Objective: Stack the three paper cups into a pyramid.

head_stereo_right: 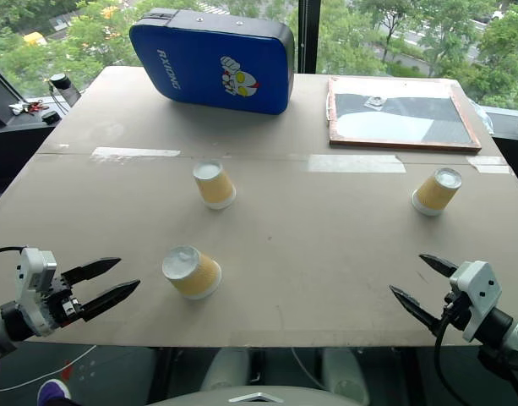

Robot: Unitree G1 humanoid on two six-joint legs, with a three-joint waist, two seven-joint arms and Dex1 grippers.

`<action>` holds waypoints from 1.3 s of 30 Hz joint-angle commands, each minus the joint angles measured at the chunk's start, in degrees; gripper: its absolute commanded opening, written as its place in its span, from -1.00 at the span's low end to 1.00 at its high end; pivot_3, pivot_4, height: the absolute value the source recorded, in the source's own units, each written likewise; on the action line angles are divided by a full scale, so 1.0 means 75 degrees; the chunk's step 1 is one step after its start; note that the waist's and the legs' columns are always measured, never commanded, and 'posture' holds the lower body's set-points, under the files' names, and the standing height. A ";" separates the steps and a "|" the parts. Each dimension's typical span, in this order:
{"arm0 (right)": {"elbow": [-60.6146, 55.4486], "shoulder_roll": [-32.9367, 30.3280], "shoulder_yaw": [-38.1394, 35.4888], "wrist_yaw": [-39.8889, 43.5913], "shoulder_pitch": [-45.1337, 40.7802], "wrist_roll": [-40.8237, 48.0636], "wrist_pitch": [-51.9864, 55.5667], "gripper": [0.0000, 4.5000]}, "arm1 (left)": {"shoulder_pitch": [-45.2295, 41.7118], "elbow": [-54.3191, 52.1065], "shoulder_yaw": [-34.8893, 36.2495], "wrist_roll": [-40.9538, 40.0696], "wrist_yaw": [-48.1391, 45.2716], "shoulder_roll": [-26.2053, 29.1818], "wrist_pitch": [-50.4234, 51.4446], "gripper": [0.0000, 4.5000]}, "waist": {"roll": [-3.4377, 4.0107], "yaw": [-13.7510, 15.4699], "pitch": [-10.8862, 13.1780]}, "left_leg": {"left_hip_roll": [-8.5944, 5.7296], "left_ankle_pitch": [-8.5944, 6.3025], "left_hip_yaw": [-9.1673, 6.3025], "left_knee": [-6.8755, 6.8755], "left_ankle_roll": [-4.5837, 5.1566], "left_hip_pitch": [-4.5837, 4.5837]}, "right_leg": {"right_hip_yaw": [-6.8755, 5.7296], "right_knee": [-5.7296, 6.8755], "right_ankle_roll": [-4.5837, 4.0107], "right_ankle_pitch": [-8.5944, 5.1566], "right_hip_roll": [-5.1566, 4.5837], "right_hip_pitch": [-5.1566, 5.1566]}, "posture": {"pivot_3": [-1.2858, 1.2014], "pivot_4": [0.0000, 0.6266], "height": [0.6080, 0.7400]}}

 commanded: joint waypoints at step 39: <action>-0.2311 -0.1034 0.1244 0.1569 -0.1326 0.1936 0.0666 1.00 | -0.1688 -0.0671 -0.2493 0.0674 -0.0439 -0.1149 -0.1666 0.04 | -0.0010 0.0025 -0.0010 | -0.0003 0.0000 -0.0007 0.0016 0.0001 -0.0003 | -0.0006 0.0009 0.0006 0.0004 0.0009 0.0010 | 0.03 -0.52 1.00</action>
